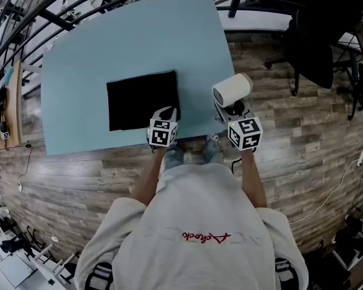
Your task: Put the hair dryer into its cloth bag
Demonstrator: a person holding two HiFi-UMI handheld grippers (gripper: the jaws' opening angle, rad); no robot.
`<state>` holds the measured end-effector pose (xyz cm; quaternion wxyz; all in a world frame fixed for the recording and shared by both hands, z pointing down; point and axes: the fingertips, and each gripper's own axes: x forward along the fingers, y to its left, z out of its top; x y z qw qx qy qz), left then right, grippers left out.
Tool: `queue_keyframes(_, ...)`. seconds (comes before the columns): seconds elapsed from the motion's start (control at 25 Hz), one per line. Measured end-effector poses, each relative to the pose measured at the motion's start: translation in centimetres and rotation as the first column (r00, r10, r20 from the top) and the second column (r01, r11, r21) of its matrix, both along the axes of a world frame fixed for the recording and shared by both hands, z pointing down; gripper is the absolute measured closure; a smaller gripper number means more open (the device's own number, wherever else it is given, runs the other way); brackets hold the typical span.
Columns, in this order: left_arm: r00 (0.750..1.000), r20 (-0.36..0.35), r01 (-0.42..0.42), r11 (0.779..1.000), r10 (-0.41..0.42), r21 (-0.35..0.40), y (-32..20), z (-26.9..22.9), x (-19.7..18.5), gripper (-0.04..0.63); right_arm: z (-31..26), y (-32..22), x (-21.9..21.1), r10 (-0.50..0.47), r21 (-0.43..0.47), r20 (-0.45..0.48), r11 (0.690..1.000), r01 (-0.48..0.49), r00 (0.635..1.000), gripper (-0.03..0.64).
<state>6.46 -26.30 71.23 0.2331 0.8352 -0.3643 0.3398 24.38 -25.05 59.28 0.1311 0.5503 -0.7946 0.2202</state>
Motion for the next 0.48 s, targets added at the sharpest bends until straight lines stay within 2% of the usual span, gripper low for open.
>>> queue_keyframes(0.24, 0.996, -0.052, 0.070, 0.996, -0.068, 0.046, -0.4, -1.9, -2.0, 0.581, 1.1, -0.6, -2.1, -0.080, -0.023, -0.042, 0.997, 0.079, 0.996, 0.416)
queue_keyframes(0.48, 0.983, -0.117, 0.149, 0.986, -0.141, 0.070, -0.1, -3.8, -3.5, 0.581, 2.5, -1.2, -4.8, -0.228, -0.070, -0.116, 0.973, 0.221, 0.967, 0.416)
